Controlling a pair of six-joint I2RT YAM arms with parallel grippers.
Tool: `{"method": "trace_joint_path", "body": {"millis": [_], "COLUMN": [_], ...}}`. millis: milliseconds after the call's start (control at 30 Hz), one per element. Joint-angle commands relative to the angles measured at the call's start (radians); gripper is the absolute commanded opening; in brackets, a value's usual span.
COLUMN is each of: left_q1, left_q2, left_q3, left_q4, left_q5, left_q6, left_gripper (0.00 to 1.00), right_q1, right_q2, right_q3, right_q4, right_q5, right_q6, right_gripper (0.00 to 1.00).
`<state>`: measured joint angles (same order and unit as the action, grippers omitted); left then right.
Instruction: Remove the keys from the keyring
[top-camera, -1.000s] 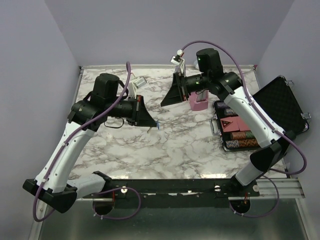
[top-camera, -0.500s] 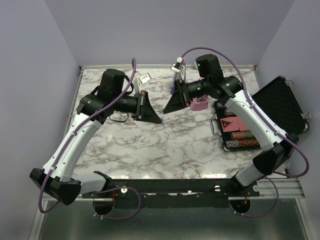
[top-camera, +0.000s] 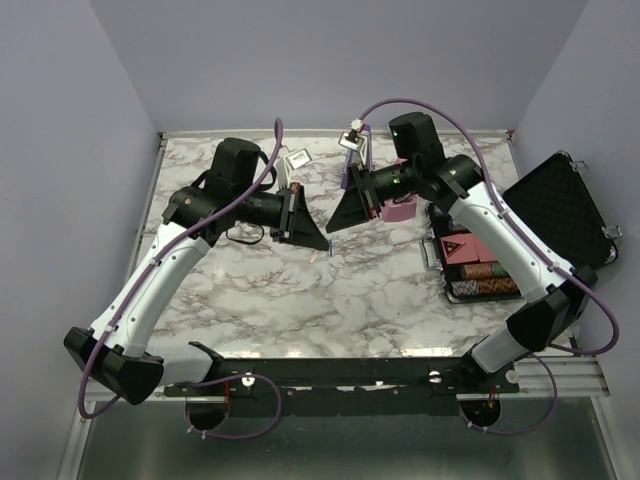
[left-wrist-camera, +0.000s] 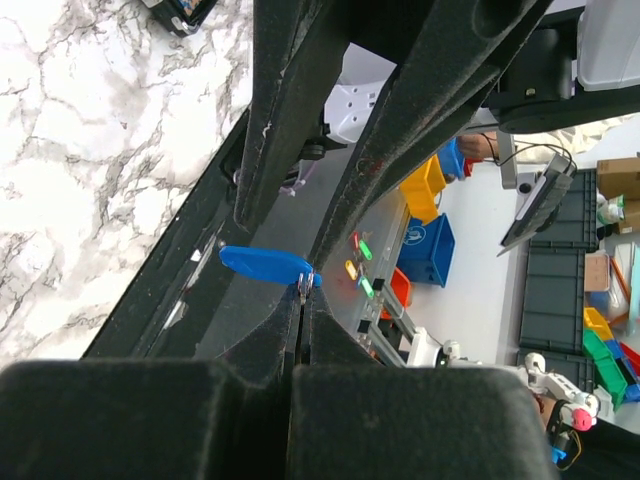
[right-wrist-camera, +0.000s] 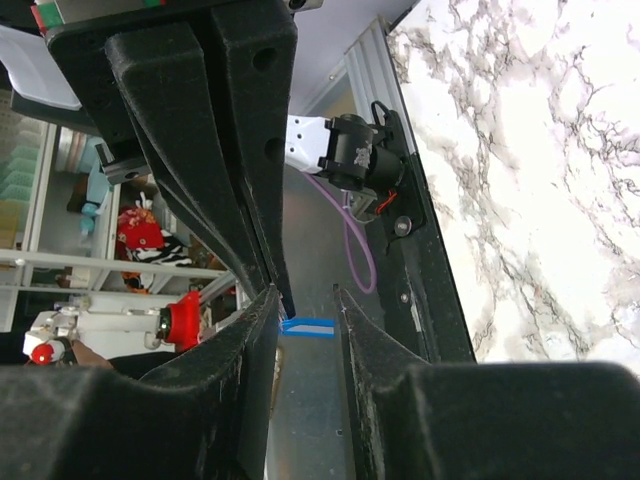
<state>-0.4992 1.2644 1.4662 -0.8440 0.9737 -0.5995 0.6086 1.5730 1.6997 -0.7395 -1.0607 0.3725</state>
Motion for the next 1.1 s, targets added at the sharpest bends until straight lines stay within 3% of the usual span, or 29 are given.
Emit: {"method": "trace_joint_path", "body": {"millis": [0,267,1067], "left_q1": [-0.002,-0.006,-0.006], "left_q2": [0.001,-0.002,-0.007], "left_q3": [0.040,0.025,0.009], "left_q4": [0.029,0.080,0.126], "left_q5": [0.005,0.003,0.003], "left_q6": [-0.011,-0.045,-0.075], "left_gripper": [0.00,0.00,0.00], "right_q1": [0.008,0.014,0.066], "right_q2": [-0.048,-0.064,-0.110], "right_q3": [-0.031,-0.066,-0.129], "right_q4": [-0.005,0.017,0.123], "right_q5": [-0.032,-0.036,-0.024], "right_q6": [-0.004,0.006,0.111], "right_gripper": [0.34,0.24,0.25]}}
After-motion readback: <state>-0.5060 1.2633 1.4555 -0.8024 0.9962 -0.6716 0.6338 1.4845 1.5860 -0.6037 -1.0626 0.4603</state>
